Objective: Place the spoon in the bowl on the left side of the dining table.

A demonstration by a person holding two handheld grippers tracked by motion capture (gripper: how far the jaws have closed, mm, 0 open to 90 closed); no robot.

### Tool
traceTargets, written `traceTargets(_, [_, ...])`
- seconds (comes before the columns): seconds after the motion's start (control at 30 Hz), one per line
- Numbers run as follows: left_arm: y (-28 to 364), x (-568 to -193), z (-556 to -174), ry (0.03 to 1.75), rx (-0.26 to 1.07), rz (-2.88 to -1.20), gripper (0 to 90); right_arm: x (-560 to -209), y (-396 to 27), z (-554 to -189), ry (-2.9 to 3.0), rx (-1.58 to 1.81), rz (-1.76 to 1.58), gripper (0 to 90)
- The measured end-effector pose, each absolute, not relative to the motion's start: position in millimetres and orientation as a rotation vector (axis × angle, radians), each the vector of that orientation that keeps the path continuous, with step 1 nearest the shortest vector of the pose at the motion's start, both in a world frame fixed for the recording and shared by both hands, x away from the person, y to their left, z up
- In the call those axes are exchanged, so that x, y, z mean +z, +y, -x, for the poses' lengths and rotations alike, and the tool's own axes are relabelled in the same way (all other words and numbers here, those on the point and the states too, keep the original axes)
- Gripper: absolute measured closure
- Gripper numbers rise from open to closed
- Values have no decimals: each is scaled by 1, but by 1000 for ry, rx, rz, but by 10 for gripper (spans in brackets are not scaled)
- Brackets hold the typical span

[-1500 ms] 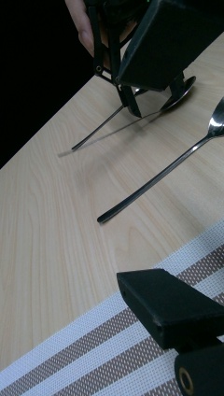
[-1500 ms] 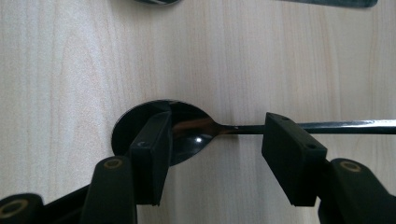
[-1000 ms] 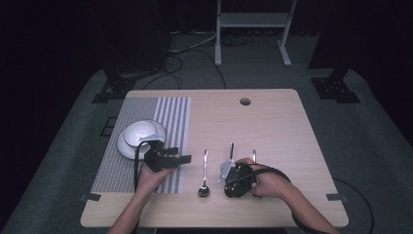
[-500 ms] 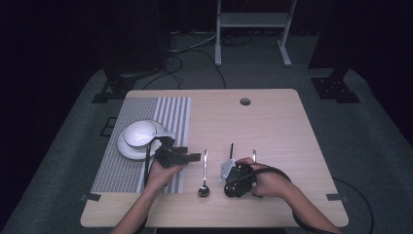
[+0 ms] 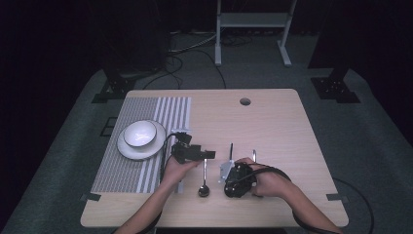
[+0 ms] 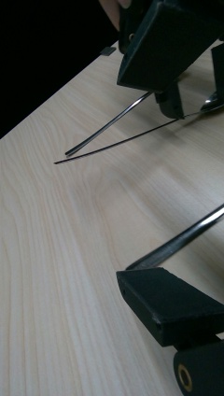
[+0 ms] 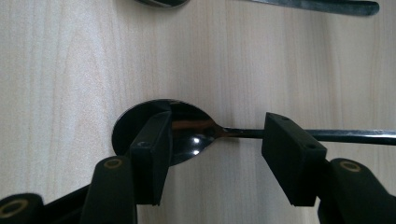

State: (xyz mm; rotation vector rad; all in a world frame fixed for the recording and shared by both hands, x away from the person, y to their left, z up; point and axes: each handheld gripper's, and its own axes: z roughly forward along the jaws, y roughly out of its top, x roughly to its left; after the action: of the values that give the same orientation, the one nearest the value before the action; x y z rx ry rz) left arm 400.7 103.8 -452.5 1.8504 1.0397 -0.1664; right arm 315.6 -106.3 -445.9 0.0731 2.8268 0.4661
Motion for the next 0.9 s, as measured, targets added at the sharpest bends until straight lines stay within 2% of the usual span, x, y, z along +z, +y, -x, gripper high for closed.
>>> traceTargets(0.27, [90,-454,-408,1043,-209,-1872,135,-446,-107,-315,2822,471,-64,420])
traceTargets(0.37, [83,-455,-412,1047,-236,-1872,190,-446,-107,-315,2821,474,-55,421])
traceTargets(0.7, [53,-456,-427,1062,-306,-1929,270,-446,-108,-315,2818,482,-42,422])
traceTargets(0.9, [38,-457,-431,1059,-327,-1950,362,-446,-107,-313,2812,478,-37,434])
